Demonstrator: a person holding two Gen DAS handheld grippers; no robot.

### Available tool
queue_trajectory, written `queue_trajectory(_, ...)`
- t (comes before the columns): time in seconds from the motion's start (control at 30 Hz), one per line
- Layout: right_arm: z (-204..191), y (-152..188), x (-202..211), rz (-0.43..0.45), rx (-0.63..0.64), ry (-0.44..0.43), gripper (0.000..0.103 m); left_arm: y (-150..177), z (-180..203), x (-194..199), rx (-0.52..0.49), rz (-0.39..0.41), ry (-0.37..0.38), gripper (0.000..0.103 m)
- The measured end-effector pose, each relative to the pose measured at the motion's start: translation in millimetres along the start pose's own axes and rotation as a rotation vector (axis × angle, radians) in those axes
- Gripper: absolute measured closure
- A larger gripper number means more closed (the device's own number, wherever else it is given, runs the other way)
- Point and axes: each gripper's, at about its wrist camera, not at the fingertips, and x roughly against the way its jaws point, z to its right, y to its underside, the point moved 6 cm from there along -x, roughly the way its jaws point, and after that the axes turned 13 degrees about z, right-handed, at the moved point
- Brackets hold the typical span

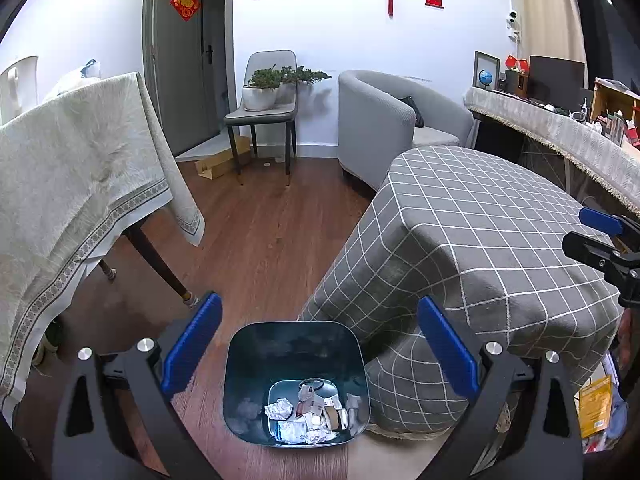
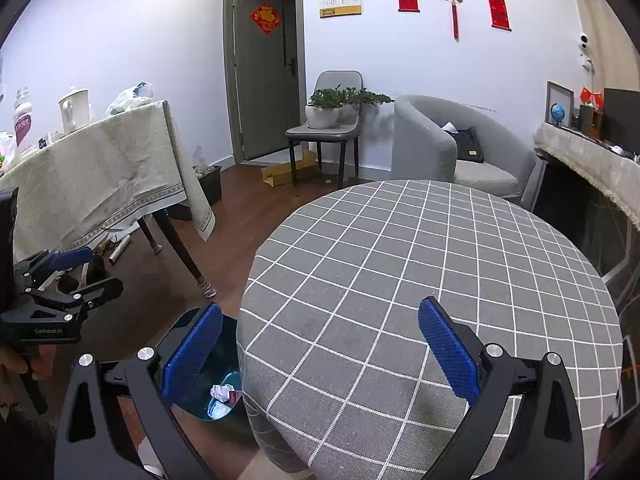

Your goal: Collect trash

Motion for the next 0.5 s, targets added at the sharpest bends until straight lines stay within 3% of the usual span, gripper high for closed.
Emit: queue_trajectory(0.5,-0.4,0.0,0.0,-0.001,-0.002,0.001,0.004,1.0,3.0,-0.6,-0.004,0.000,-0.003,0.003)
